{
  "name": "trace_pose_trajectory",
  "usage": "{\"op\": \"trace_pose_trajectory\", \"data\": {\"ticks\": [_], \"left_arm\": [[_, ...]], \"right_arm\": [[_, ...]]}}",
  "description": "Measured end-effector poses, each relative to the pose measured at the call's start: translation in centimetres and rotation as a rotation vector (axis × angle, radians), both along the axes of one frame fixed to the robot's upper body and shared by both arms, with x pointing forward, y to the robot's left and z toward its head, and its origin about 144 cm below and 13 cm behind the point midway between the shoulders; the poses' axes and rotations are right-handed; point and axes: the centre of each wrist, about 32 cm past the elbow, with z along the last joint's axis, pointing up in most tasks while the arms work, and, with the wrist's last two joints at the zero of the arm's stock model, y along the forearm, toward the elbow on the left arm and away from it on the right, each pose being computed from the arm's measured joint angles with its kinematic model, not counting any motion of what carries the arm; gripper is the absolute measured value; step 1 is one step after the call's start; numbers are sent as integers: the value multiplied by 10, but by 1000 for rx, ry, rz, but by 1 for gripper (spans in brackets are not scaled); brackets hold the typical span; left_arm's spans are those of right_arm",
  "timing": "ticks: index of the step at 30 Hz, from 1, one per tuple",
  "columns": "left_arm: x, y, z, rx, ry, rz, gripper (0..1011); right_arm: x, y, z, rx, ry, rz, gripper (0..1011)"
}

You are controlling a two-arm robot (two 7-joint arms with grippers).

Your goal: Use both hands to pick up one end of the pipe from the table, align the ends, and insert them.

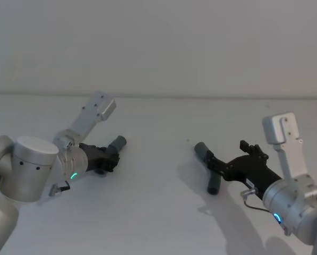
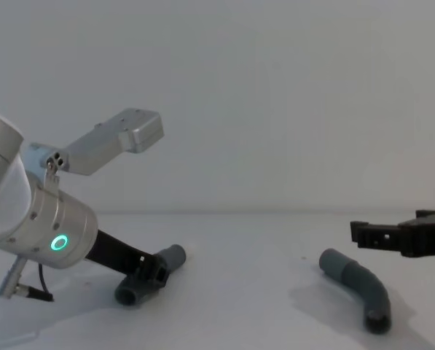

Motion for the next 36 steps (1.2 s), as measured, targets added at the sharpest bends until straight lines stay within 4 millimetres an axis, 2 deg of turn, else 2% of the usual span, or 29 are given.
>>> {"op": "trace_pose_trajectory", "data": {"ticks": [17,36], "left_arm": [[0,0,0,0,0,0,315],[0,0,0,0,0,0,315]], "right_arm": [[21,20,1,-41,106,-56,1001],[31,29,-6,-79,161,-76,1001]]}}
